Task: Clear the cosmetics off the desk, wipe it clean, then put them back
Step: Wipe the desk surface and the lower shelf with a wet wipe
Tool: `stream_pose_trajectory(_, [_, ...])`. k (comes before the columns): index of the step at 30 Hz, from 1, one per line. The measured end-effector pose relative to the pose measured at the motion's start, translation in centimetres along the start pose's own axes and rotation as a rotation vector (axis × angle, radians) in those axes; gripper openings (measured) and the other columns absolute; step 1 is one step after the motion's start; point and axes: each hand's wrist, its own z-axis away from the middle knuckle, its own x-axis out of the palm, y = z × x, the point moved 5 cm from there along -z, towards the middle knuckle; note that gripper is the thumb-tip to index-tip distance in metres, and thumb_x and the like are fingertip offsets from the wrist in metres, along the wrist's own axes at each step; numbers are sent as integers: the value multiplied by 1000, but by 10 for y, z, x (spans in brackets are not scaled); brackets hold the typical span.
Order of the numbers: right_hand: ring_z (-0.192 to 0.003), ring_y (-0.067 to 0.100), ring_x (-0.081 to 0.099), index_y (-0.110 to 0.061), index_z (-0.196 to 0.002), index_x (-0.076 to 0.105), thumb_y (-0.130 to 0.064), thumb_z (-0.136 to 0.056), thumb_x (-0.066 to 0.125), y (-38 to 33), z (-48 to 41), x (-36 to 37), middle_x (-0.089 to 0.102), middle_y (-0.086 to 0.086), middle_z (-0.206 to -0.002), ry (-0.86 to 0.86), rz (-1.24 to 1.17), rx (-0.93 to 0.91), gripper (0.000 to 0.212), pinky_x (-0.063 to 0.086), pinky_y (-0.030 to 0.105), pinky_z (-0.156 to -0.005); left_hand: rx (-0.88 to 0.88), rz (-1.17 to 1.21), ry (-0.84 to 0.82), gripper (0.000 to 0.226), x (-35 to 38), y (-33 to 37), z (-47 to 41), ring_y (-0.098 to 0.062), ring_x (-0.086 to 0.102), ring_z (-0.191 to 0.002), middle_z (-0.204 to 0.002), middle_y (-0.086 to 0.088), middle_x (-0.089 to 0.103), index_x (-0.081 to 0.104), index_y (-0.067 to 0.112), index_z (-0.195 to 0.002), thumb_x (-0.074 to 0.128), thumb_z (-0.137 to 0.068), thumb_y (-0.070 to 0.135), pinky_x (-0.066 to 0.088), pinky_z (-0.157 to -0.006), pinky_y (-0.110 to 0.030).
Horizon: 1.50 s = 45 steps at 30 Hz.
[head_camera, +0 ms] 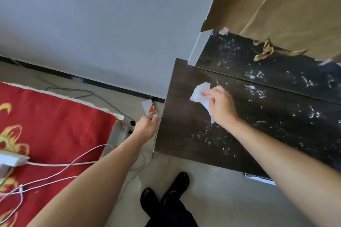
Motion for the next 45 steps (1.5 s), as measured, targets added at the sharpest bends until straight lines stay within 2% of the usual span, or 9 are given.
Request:
stream_pose_trajectory(5, [-103, 34, 52, -7, -112, 66, 10, -80, 51, 11, -99, 25, 56, 16, -112, 66, 180, -20, 40, 44, 35, -84, -112, 8, 101, 61, 29, -16, 6, -33, 53, -115, -124, -14, 59, 58, 13, -123, 17, -99, 51, 39, -96, -39])
stream_pose_trajectory(9, [-111, 34, 47, -1, -112, 61, 17, -74, 45, 3, -123, 71, 56, 12, -120, -56, 317, -234, 45, 46, 46, -82, -96, -111, 325, 56, 27, -14, 14, -28, 54, -85, -93, -7, 63, 62, 17, -91, 17, -99, 50, 37, -74, -35])
stream_pose_trajectory(17, [-108, 32, 60, 1, -109, 66, 22, -70, 53, 41, -108, 60, 66, 14, -116, -37, 217, -379, 46, 50, 39, -89, -101, -240, 420, 53, 23, -10, 14, -22, 47, -70, -69, 2, 51, 59, 18, -79, 20, -98, 47, 36, -67, -33])
stream_pose_trajectory(20, [-106, 33, 58, 1, -105, 68, 21, -71, 52, 27, -112, 67, 67, 13, -113, -3, 186, -264, 43, 44, 31, -88, -103, -263, 415, 52, 22, -9, 12, -23, 53, -70, -71, -1, 58, 56, 18, -74, 19, -97, 46, 40, -67, -34])
stream_pose_trajectory(25, [-101, 21, 45, -5, -98, 73, 9, -77, 65, 15, -42, 80, 66, 12, -107, -79, 45, -345, 27, 42, 29, -86, -136, -266, 434, 53, 21, -5, 17, -23, 54, -69, -68, -1, 57, 52, 17, -68, 19, -97, 47, 42, -68, -34])
stream_pose_trajectory(28, [-96, 17, 46, -7, -93, 73, -12, -88, 53, 17, 7, 75, 63, 7, -102, -253, -20, -436, 21, 46, 30, -86, -152, -275, 437, 51, 20, -2, 19, -21, 50, -68, -68, 0, 55, 52, 17, -68, 21, -98, 44, 37, -68, -33])
stream_pose_trajectory(33, [-85, 29, 51, -4, -96, 68, 4, -80, 55, 30, -104, 64, 57, 14, -93, -49, 41, -190, 22, 44, 36, -74, -175, -265, 446, 48, 21, -3, 16, -22, 48, -68, -62, 7, 48, 52, 18, -67, 24, -97, 43, 35, -68, -33])
stream_pose_trajectory(41, [-81, 19, 51, -11, -96, 70, -2, -82, 62, 5, 87, 67, 56, 0, -88, -286, -96, -367, 19, 49, 29, -69, -172, -269, 407, 51, 21, -5, 17, -32, 57, -84, -90, -12, 66, 64, 16, -87, 22, -98, 43, 36, -72, -35])
stream_pose_trajectory(45, [-79, 22, 51, -5, -84, 71, 5, -79, 59, 12, 37, 64, 55, 4, -82, -176, -53, -221, 16, 50, 37, -67, -132, -246, 384, 53, 21, -3, 17, -35, 58, -92, -98, -16, 66, 66, 12, -95, 22, -99, 41, 34, -73, -35])
